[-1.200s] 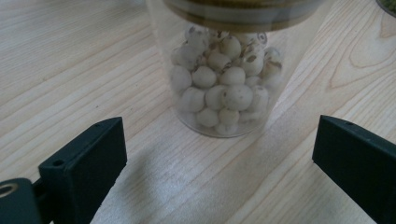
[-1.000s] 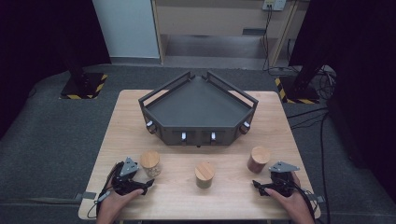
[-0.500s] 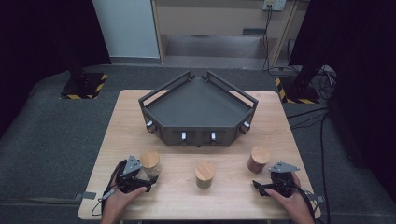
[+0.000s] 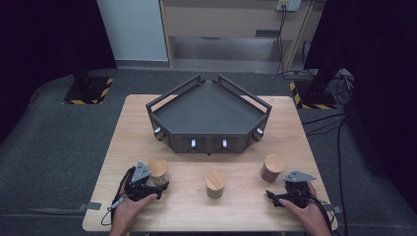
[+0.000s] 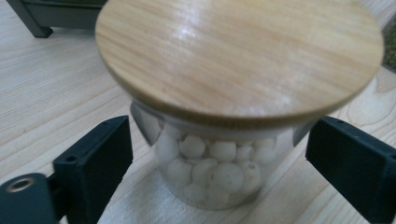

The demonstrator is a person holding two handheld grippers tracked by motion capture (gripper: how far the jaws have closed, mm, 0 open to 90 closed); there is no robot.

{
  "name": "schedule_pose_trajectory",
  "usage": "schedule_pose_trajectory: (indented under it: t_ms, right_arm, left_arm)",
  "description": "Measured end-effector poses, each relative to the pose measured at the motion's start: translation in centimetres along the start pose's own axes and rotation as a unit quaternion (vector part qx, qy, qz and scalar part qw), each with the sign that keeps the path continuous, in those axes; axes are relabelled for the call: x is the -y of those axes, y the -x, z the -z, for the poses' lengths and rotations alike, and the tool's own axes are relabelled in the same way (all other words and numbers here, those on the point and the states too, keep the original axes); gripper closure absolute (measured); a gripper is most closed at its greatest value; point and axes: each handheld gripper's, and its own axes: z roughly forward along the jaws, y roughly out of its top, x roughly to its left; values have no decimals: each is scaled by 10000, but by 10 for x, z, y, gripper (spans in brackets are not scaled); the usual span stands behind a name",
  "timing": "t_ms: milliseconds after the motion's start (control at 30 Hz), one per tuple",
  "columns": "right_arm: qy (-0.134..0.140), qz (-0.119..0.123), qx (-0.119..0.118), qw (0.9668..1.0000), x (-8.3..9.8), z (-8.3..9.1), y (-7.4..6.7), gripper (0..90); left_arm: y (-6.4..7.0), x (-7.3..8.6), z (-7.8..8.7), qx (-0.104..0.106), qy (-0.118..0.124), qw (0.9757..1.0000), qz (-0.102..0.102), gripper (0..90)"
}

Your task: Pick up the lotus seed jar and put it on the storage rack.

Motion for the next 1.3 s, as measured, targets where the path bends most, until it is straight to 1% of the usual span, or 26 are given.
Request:
schedule_pose_trajectory:
  t_ms: [67,267,500,867,933,1067,1100,1200,1233,1300]
  right_arm:
    - [-1,2,-2,10000,0,0,0,15]
    - [-7,7,-8,10000,0,1,0,15]
    - [-13,-14,-5,10000,1,1,-1,15]
    - [-4,-2,0,10000,2,2,-1,15]
    - [-4,-2,0,10000,2,2,-1,15]
    - [-4,-3,1,10000,2,2,-1,15]
    - [-3,-3,0,10000,2,2,-1,15]
    - [-4,-4,0,10000,2,2,-1,15]
    - [-3,-2,0,10000,2,2,-1,15]
    - [-3,-3,0,10000,2,2,-1,15]
  left_arm:
    - [1,-1,-1,-14,-2,10000,-41,87]
    - [3,0,-3,-30,78,10000,-37,138]
    - [1,5,0,-60,299,9995,77,222]
    - [0,4,0,-46,299,9995,81,242]
    - [1,3,0,-67,291,9995,44,244]
    - [0,3,1,-30,320,9995,12,245]
    - [2,1,3,-53,326,9994,-57,245]
    - [2,-1,7,-25,381,9992,-113,245]
    - [3,-2,8,-18,385,9991,-160,245]
    - [3,-3,9,6,392,9991,-173,246]
